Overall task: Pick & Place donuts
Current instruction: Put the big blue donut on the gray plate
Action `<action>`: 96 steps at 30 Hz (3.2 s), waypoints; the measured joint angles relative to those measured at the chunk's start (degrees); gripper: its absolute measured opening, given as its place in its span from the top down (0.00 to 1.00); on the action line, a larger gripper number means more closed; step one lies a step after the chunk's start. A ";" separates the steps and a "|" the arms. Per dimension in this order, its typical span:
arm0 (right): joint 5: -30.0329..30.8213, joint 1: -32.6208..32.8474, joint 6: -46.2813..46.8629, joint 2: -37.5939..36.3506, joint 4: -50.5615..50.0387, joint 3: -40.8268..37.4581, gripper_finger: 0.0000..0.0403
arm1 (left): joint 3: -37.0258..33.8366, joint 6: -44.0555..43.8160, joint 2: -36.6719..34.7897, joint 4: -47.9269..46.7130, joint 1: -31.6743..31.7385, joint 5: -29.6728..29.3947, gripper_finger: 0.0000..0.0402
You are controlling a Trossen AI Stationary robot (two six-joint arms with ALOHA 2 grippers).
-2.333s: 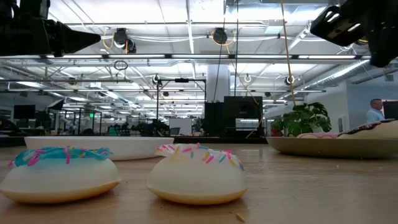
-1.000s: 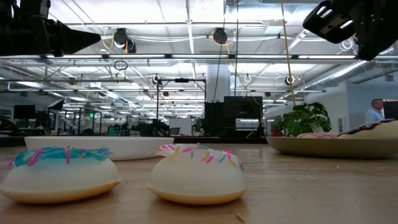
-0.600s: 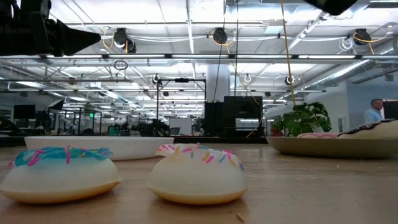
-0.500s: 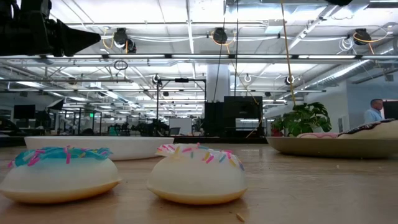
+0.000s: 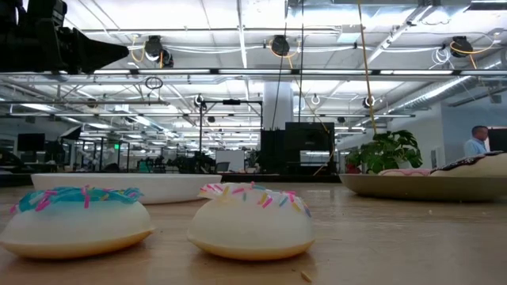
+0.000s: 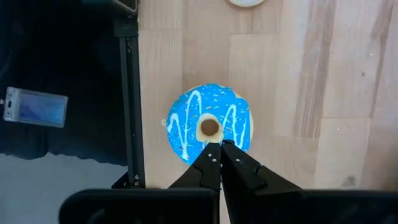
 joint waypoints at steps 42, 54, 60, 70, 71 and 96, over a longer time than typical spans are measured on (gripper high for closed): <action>-4.60 -2.14 -0.85 -0.03 5.07 -6.95 0.41 | 0.00 -0.56 -0.01 0.01 0.02 0.00 0.88; -4.06 -2.16 -0.61 -0.01 15.30 -15.01 0.24 | 0.00 -0.47 0.00 0.07 0.01 -0.01 0.88; -2.73 -2.16 1.46 -0.01 17.80 -19.14 0.24 | 0.00 -0.58 0.00 0.09 0.01 0.00 0.88; -2.63 -2.14 1.39 0.63 26.04 -24.20 0.25 | 0.00 -0.26 0.00 0.42 0.00 0.00 0.88; -2.57 -2.12 1.16 1.00 26.14 -24.20 0.26 | 0.00 -0.26 0.00 0.42 0.01 0.00 0.88; -6.05 -5.07 1.14 -1.87 19.09 -22.22 0.95 | 0.00 -0.28 -0.01 0.39 0.02 0.00 0.88</action>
